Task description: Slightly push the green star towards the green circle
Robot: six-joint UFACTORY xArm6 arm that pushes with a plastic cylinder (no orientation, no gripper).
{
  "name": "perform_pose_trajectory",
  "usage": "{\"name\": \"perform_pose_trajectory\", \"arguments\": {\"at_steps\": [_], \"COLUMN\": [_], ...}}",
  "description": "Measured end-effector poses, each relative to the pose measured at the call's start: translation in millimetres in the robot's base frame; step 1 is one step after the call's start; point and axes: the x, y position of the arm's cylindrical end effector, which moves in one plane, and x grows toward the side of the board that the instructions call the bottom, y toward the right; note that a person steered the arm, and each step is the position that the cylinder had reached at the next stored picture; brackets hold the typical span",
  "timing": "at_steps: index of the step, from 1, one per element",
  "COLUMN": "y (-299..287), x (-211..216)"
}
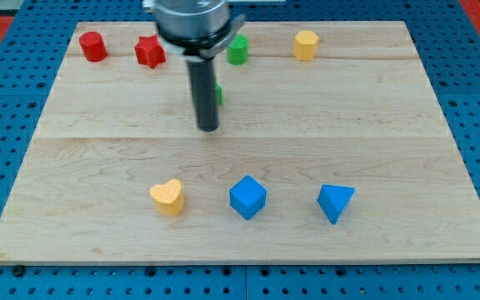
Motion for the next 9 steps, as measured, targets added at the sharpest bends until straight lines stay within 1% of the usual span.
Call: {"name": "perform_pose_trajectory", "arguments": {"at_steps": [1,3,4,5,6,7,9], "y": [17.0,5.8,5.8,-1.7,-30.8,-35.0,-31.0], "x": [-22.7,-57.8,-53.4,-27.1,-42.0,-57.2,-57.7]}}
